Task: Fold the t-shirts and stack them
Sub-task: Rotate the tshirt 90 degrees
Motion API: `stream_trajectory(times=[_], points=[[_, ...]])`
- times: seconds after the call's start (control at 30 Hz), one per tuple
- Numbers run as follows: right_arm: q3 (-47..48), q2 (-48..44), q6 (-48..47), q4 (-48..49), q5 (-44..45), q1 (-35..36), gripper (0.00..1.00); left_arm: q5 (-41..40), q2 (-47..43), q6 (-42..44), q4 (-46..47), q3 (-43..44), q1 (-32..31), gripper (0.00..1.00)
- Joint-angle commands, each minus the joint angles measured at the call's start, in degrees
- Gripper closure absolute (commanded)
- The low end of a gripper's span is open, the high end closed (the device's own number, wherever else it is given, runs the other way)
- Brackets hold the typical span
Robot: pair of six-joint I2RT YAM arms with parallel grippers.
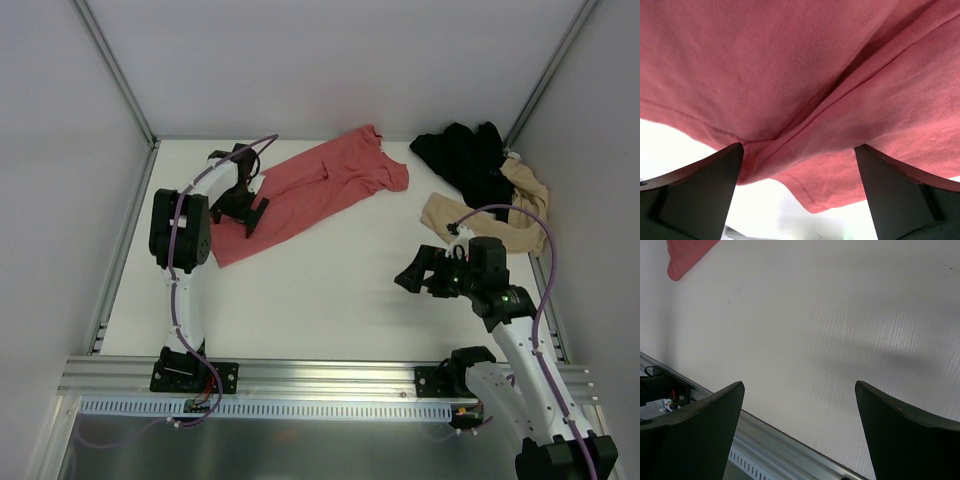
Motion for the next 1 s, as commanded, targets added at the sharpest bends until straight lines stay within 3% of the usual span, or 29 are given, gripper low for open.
stream_trajectory(times=[0.0, 0.47, 0.73, 0.97], points=[[1.23, -1.57, -1.13, -0.35, 0.63, 0.33, 0.00, 6.63, 3.33, -2.73, -3.09, 0.45, 0.33, 0.01], [2.90, -6.67, -0.86, -4.13, 2.65, 0.24, 0.01, 22.10, 3.60, -10.90, -12.67, -2.10, -1.69, 0.01], [2.90, -10.53, 1.24, -5.44, 2.12, 0.24, 0.01, 21.67, -0.87, -14.86, -15.14, -6.74, -11.61, 0.01], [3.95, -14.22, 1.60, -8.96, 2.38, 0.24, 0.01, 25.01, -6.59, -22.23, -8.38, -16.59, -21.62, 0.01]])
